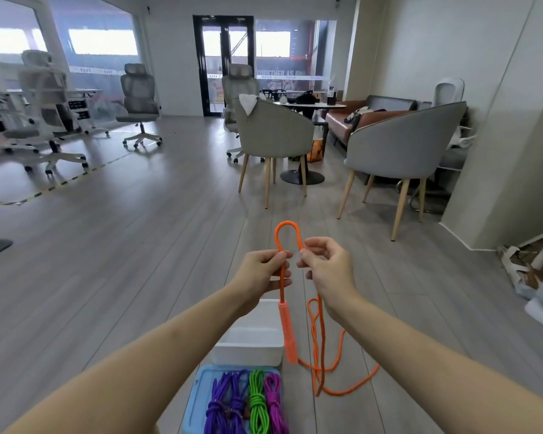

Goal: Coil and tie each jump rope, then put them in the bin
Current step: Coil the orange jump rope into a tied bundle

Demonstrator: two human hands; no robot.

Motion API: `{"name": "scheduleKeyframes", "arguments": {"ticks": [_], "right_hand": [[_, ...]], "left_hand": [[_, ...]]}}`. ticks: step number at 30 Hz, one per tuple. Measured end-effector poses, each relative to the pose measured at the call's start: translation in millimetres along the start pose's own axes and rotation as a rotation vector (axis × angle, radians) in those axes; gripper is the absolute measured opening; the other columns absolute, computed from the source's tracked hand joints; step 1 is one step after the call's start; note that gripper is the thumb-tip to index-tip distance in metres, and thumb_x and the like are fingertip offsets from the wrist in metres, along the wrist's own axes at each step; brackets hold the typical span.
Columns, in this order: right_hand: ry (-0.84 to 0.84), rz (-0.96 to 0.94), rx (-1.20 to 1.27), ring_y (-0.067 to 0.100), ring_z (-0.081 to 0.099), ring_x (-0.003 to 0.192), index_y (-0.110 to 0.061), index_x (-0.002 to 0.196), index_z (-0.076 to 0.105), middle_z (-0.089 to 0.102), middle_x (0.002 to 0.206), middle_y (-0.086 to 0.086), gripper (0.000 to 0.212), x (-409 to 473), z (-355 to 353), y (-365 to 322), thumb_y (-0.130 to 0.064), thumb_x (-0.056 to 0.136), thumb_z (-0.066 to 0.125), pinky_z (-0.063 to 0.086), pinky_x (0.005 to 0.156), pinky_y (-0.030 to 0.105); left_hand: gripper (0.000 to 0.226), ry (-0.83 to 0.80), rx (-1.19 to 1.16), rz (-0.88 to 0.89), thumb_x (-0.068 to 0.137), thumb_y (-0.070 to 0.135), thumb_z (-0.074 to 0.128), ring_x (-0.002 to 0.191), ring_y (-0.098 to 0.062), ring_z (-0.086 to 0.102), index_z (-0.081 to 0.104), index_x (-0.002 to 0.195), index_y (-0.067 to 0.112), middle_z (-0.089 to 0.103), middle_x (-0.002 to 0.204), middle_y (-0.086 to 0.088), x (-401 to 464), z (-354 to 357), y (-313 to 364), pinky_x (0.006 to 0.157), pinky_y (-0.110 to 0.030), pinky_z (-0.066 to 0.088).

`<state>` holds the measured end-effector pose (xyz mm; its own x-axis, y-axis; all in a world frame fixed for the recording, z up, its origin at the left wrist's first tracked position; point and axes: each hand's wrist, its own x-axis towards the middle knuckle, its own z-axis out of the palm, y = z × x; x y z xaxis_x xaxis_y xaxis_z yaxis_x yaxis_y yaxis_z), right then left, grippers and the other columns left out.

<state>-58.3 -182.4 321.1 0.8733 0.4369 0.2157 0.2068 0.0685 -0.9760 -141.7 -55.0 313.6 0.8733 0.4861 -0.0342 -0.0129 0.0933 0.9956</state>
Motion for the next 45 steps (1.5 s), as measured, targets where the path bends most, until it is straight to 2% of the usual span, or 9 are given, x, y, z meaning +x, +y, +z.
{"name": "scheduleKeyframes", "arguments": {"ticks": [5, 11, 17, 21, 27, 31, 36, 40, 45], "right_hand": [[-0.118, 0.013, -0.004, 0.014, 0.069, 0.072, -0.013, 0.102, 0.076, 0.074, 0.08, 0.009, 0.013, -6.4, 2.7, 2.5, -0.007, 0.095, 0.066, 0.053, 0.061, 0.024], [-0.401, -0.016, -0.106, 0.016, 0.065, 0.068, -0.026, 0.127, 0.068, 0.07, 0.091, 0.005, 0.035, -3.0, -11.9, -0.9, -0.009, 0.096, 0.067, 0.053, 0.061, 0.025], [-0.288, -0.003, -0.172, 0.008, 0.057, 0.061, -0.017, 0.1, 0.071, 0.072, 0.081, 0.003, 0.004, 2.1, -23.0, 14.2, -0.016, 0.096, 0.069, 0.045, 0.056, 0.022], [-0.17, -0.024, -0.117, -0.002, 0.061, 0.063, -0.015, 0.099, 0.069, 0.072, 0.082, 0.002, 0.005, 0.0, -20.0, 14.7, -0.018, 0.096, 0.07, 0.046, 0.061, 0.016], [-0.07, -0.045, -0.06, 0.001, 0.059, 0.068, -0.019, 0.101, 0.073, 0.068, 0.078, -0.007, 0.009, -3.6, -14.3, 12.5, -0.016, 0.098, 0.065, 0.047, 0.066, 0.022], [-0.102, -0.037, -0.069, 0.006, 0.061, 0.069, -0.02, 0.113, 0.075, 0.068, 0.076, -0.005, 0.021, -8.6, -12.5, 11.9, -0.013, 0.099, 0.061, 0.05, 0.066, 0.021], [-0.125, -0.05, -0.076, 0.007, 0.068, 0.07, -0.014, 0.103, 0.077, 0.075, 0.085, 0.004, 0.011, -17.2, -9.6, 8.1, -0.013, 0.095, 0.07, 0.053, 0.064, 0.016], [-0.206, -0.028, -0.082, 0.007, 0.066, 0.065, -0.011, 0.104, 0.077, 0.075, 0.084, 0.01, 0.012, -19.2, -8.4, 8.2, -0.009, 0.094, 0.071, 0.05, 0.059, 0.014], [-0.398, -0.043, -0.157, 0.012, 0.064, 0.064, -0.021, 0.108, 0.076, 0.072, 0.079, 0.001, 0.018, -10.8, -18.4, 9.6, -0.01, 0.094, 0.072, 0.049, 0.058, 0.018]], "left_hand": [[0.029, -0.063, -0.038, -0.027, 0.107, 0.022, 0.053, 0.093, -0.024, 0.068, 0.073, 0.115, 0.001, 0.069, 0.094, -0.013, -5.7, 8.5, 0.1, 0.096, -0.047, 0.059], [0.029, -0.026, -0.054, -0.009, 0.107, 0.025, 0.053, 0.088, -0.022, 0.063, 0.071, 0.112, 0.003, 0.065, 0.09, -0.011, -2.0, -3.8, 7.0, 0.092, -0.041, 0.057], [0.028, -0.038, -0.142, -0.015, 0.109, 0.022, 0.048, 0.082, -0.017, 0.059, 0.068, 0.117, 0.004, 0.058, 0.085, -0.004, -1.6, -11.3, 11.0, 0.084, -0.036, 0.056], [0.03, -0.044, -0.12, -0.02, 0.11, 0.022, 0.045, 0.084, -0.019, 0.059, 0.068, 0.123, 0.007, 0.057, 0.087, -0.005, -1.5, -6.9, 5.8, 0.088, -0.036, 0.057], [0.028, -0.053, -0.088, 0.004, 0.109, 0.018, 0.047, 0.08, -0.017, 0.061, 0.061, 0.132, 0.009, 0.062, 0.086, -0.005, -4.0, 0.2, 0.8, 0.083, -0.033, 0.056], [0.025, -0.048, -0.108, 0.019, 0.108, 0.016, 0.049, 0.079, -0.017, 0.065, 0.062, 0.128, 0.008, 0.068, 0.092, -0.007, -4.0, -2.2, 0.9, 0.083, -0.034, 0.056], [0.026, -0.038, -0.065, -0.031, 0.106, 0.021, 0.053, 0.086, -0.02, 0.066, 0.072, 0.118, 0.006, 0.07, 0.093, -0.008, -5.7, -0.6, -2.9, 0.085, -0.034, 0.058], [0.029, -0.076, -0.112, -0.071, 0.107, 0.024, 0.053, 0.096, -0.022, 0.068, 0.07, 0.121, 0.006, 0.073, 0.098, -0.01, -5.4, 0.7, -4.5, 0.092, -0.039, 0.056], [0.026, -0.052, -0.184, -0.034, 0.11, 0.021, 0.044, 0.102, -0.022, 0.07, 0.065, 0.106, 0.007, 0.075, 0.104, -0.007, 3.8, -6.5, 0.2, 0.097, -0.042, 0.055]]}}
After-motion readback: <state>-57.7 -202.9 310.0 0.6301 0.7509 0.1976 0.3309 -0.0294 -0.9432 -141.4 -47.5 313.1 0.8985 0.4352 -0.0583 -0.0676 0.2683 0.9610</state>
